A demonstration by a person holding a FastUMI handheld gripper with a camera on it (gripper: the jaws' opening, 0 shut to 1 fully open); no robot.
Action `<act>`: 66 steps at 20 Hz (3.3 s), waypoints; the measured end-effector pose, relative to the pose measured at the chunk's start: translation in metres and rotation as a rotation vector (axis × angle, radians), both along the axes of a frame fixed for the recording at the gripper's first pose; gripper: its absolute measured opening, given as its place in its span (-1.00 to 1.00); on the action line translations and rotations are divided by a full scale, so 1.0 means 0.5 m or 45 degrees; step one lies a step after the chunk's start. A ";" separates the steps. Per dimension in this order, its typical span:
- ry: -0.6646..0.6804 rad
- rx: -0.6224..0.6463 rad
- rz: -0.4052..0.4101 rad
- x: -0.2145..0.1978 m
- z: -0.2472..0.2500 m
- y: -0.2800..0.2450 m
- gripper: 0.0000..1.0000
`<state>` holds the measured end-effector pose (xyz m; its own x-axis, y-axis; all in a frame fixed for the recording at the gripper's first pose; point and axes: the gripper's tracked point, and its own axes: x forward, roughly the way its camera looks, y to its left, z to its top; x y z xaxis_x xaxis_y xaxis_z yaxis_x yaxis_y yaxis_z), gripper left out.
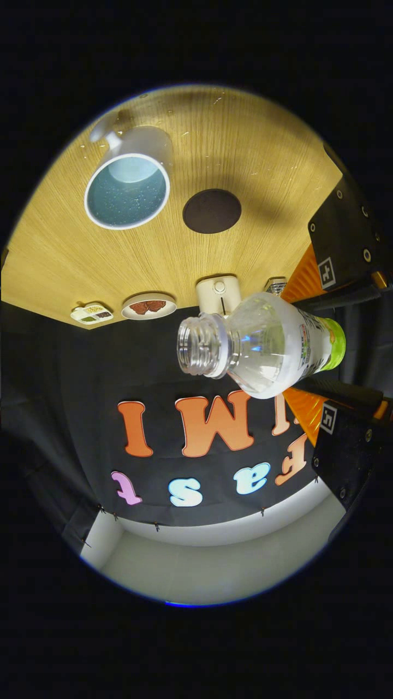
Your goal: Take the bottle from table, then pour the juice into the cup, finally place the bottle on the coaster
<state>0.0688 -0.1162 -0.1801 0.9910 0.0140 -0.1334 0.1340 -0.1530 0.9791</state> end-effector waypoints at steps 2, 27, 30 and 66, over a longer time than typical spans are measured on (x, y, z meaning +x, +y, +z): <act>0.001 0.036 -0.013 0.001 -0.006 -0.006 0.22; -0.012 0.212 -0.066 0.000 0.008 -0.037 0.22; -0.018 0.224 -0.067 0.002 0.011 -0.041 0.22; -0.058 0.472 -0.134 0.002 0.048 -0.066 0.22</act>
